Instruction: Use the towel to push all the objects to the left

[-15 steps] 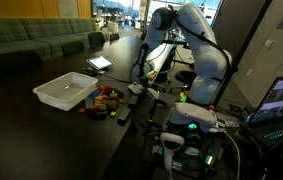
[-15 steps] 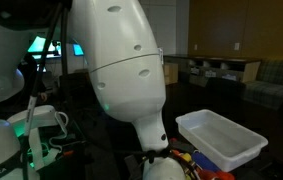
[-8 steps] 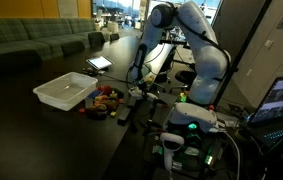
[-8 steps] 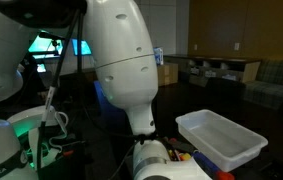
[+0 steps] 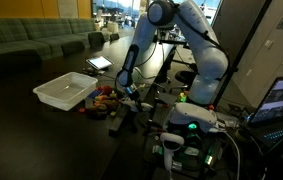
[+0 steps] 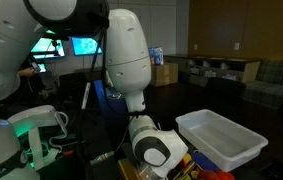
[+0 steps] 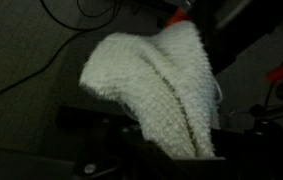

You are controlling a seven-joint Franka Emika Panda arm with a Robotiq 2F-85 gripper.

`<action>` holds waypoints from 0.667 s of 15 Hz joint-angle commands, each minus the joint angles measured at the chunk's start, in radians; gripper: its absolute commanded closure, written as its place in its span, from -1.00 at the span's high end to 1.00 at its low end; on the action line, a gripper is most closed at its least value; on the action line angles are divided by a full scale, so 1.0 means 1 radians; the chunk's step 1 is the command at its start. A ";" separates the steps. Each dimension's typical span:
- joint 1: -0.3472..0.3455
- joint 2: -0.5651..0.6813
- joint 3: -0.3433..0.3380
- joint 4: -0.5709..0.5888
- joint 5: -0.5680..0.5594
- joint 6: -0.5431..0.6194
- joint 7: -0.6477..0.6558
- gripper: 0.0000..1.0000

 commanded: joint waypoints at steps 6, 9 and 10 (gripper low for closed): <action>0.147 0.007 0.173 -0.001 0.213 0.006 0.102 -0.95; 0.202 0.006 0.234 0.003 0.264 0.015 0.109 -0.95; 0.224 0.006 0.253 0.008 0.279 0.031 0.116 -0.95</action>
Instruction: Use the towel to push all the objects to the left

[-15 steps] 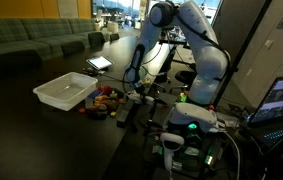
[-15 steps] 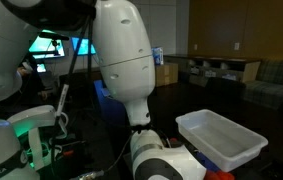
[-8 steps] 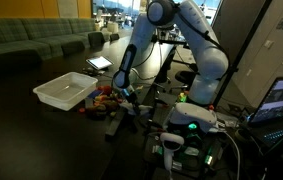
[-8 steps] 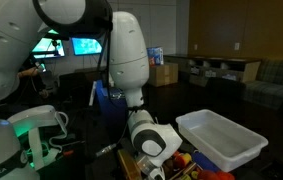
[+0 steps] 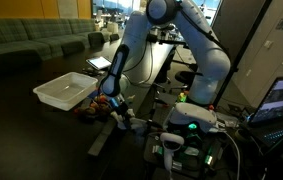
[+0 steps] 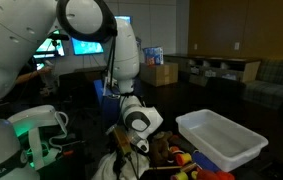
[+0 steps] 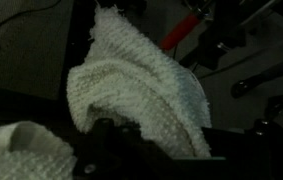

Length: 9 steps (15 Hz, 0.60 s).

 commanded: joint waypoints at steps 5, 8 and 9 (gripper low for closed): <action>0.142 0.013 0.145 0.063 0.125 0.083 0.029 -0.95; 0.167 0.001 0.193 0.079 0.151 0.081 0.002 -0.95; 0.162 -0.011 0.205 0.075 0.155 0.070 -0.017 -0.95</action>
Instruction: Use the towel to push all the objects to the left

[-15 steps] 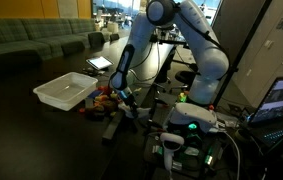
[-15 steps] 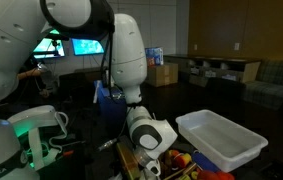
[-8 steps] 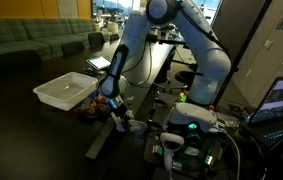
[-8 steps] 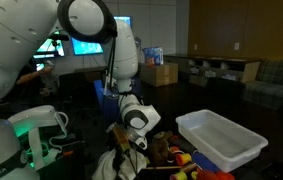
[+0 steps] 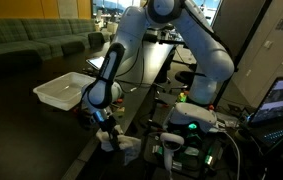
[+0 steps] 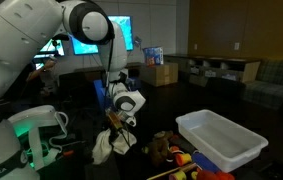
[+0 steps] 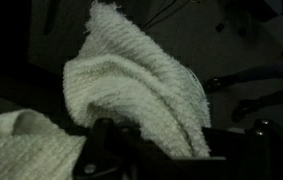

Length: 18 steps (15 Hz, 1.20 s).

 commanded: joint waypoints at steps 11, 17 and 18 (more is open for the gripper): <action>-0.224 -0.321 -0.054 -0.148 0.051 -0.277 -0.331 -0.95; -0.334 -0.530 -0.269 -0.209 0.130 -0.245 -0.440 -0.95; -0.346 -0.548 -0.311 -0.197 0.135 -0.242 -0.451 -0.95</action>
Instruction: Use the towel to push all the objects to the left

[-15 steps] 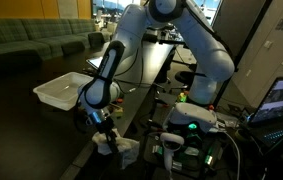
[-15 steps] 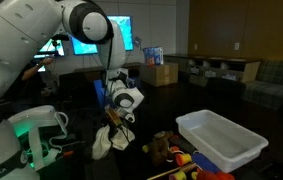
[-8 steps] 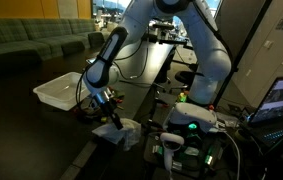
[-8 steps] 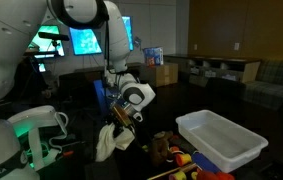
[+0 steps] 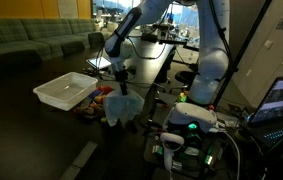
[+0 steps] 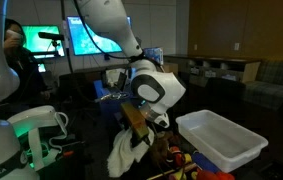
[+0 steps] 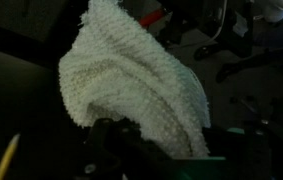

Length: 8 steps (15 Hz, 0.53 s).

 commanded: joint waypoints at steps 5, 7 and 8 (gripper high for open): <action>-0.074 -0.157 -0.259 0.030 0.064 0.079 -0.060 -0.95; -0.086 -0.140 -0.295 0.059 0.097 0.151 -0.056 -0.95; -0.091 -0.118 -0.304 0.081 0.124 0.196 -0.057 -0.95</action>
